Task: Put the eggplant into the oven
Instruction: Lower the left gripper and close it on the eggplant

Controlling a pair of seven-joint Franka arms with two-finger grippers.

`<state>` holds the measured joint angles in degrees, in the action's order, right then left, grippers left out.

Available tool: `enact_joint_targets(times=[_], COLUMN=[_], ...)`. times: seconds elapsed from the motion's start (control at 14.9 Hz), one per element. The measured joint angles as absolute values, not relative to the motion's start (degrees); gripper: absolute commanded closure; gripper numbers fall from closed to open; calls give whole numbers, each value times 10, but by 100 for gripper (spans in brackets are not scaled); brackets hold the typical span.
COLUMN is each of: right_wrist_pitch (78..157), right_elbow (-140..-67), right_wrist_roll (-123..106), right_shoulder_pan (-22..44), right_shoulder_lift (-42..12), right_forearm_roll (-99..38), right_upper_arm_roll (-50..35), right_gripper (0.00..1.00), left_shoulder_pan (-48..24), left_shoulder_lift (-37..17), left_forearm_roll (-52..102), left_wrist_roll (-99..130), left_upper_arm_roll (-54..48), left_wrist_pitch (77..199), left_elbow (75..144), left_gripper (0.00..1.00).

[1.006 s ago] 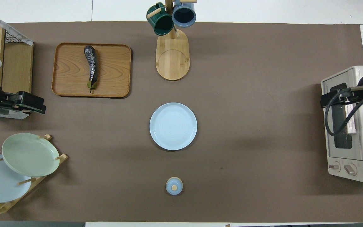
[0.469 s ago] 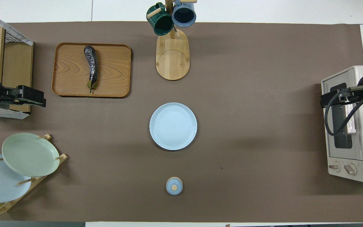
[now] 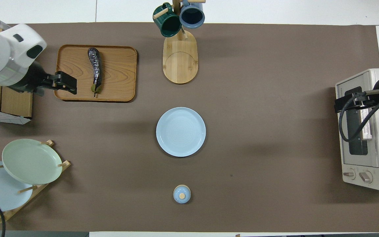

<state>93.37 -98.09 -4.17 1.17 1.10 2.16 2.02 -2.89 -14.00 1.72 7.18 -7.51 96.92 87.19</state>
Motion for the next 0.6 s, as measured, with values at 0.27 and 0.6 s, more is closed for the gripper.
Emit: enact_joint_targets(times=[0.27, 0.6], right_wrist_pitch=[934, 934], right_elbow=[-981, -981], right_wrist_roll=[-42, -42], right_shoulder_pan=[12, 12], right_shoulder_lift=[11, 11], right_forearm_roll=[22, 22], right_upper_arm_roll=[20, 20], right_gripper=[0, 0], left_shoulder_pan=[-34, -33], left_shoulder_lift=[-277, -365], left_forearm_roll=[-20, -43], left_wrist_roll=[71, 54], left_upper_arm_roll=[-75, -73], left_wrist_pitch=[1056, 1165], left_elbow=[816, 791], left_gripper=[0, 0])
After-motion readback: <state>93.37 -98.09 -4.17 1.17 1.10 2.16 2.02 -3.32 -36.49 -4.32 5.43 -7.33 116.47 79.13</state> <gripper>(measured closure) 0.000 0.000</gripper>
